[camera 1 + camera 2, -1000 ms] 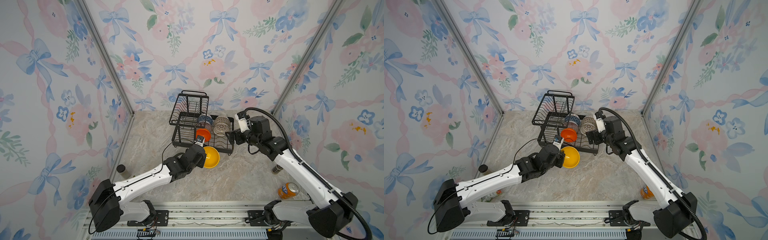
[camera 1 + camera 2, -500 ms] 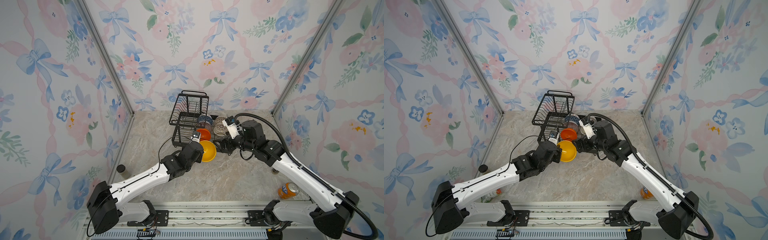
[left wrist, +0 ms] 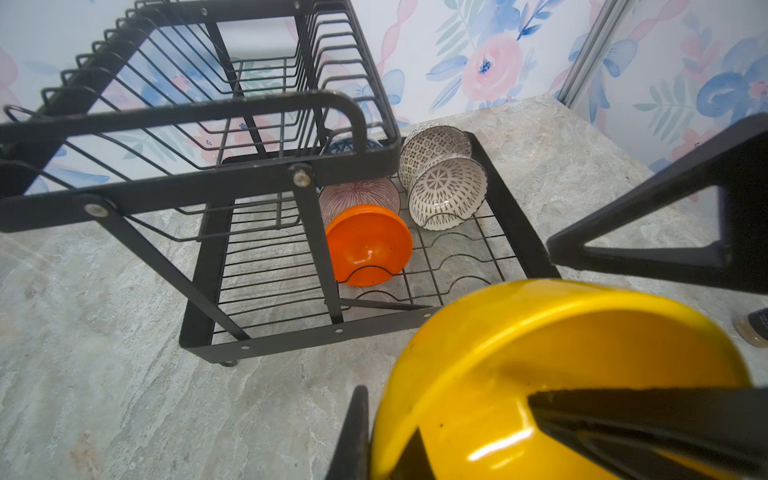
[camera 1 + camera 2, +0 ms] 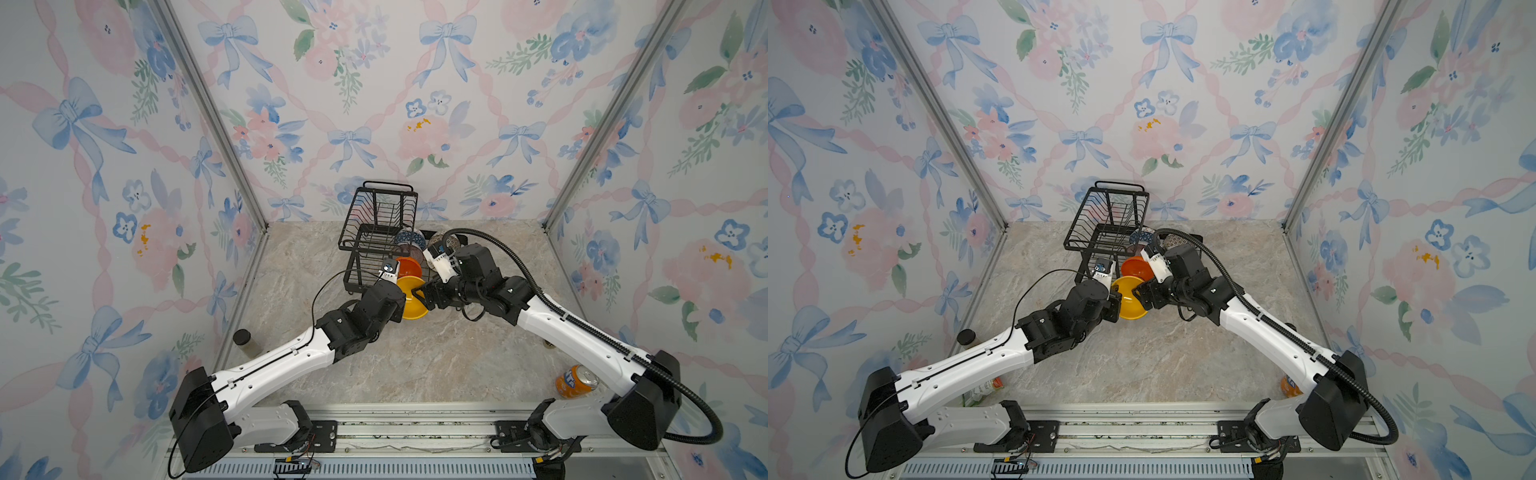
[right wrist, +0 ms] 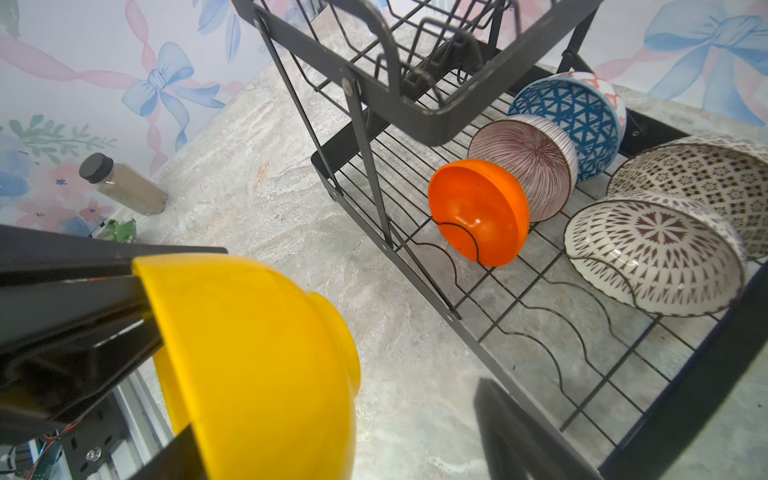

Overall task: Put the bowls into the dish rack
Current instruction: 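Carry the yellow bowl toward the rack while the right gripper approaches it, then close the right gripper on the yellow bowl rim beside the left gripper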

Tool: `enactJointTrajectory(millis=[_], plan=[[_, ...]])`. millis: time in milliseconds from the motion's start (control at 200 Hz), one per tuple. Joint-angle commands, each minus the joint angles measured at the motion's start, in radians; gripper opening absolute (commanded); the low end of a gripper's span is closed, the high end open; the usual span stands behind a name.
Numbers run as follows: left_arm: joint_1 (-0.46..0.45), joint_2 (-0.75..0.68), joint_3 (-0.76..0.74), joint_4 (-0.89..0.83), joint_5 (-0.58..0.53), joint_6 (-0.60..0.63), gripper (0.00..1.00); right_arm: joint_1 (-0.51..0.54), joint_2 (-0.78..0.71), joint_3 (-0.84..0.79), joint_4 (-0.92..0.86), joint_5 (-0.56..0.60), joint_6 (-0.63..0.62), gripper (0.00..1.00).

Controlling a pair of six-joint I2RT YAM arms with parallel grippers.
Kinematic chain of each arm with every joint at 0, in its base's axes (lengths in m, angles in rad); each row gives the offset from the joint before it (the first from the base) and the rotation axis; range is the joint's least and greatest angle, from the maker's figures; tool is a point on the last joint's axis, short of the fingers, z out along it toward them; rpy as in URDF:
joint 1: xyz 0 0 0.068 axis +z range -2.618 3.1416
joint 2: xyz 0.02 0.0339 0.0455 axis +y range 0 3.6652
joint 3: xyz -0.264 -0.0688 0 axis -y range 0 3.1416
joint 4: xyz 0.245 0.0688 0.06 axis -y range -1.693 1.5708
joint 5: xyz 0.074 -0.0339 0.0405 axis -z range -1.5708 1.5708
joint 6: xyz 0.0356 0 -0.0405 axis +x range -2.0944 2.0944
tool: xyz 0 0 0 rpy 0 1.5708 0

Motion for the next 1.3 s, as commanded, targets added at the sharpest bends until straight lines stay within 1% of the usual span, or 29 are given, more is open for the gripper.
enactJointTrajectory(millis=[0,35,145,265,420,505,575,685,905,975,1060,1295], plan=[[0.003,-0.03,0.006,0.071,-0.009,0.028,0.0,0.014,0.018,0.031,0.019,-0.017,0.014,0.8],[0.003,-0.027,0.009,0.072,-0.007,0.029,0.0,0.014,0.02,0.028,0.025,-0.015,0.015,0.79],[0.004,-0.021,0.014,0.072,0.0,0.029,0.0,0.013,0.034,0.036,0.026,-0.011,0.012,0.67],[0.003,-0.02,0.01,0.082,0.009,0.025,0.0,0.011,0.05,0.051,0.016,-0.009,0.01,0.58],[0.004,-0.02,-0.003,0.101,0.042,0.036,0.0,0.013,0.049,0.05,0.021,-0.005,0.016,0.45],[0.003,-0.02,-0.007,0.101,0.054,0.038,0.0,0.013,0.046,0.047,0.019,-0.001,0.016,0.4],[0.003,-0.022,-0.01,0.101,0.06,0.038,0.0,0.012,0.044,0.048,0.019,0.001,0.016,0.32],[0.001,-0.028,-0.015,0.105,0.069,0.037,0.0,0.01,0.044,0.047,0.019,0.006,0.014,0.24],[-0.002,-0.018,-0.012,0.109,0.104,0.049,0.0,0.011,0.035,0.04,0.022,0.018,0.009,0.18],[-0.003,-0.017,-0.012,0.109,0.112,0.047,0.0,0.011,0.032,0.037,0.02,0.024,0.009,0.11],[-0.004,-0.014,-0.011,0.109,0.119,0.047,0.0,0.01,0.028,0.036,0.019,0.03,0.006,0.0],[-0.004,-0.019,-0.012,0.105,0.161,0.052,0.0,0.01,0.018,0.025,0.02,0.04,-0.002,0.0]])
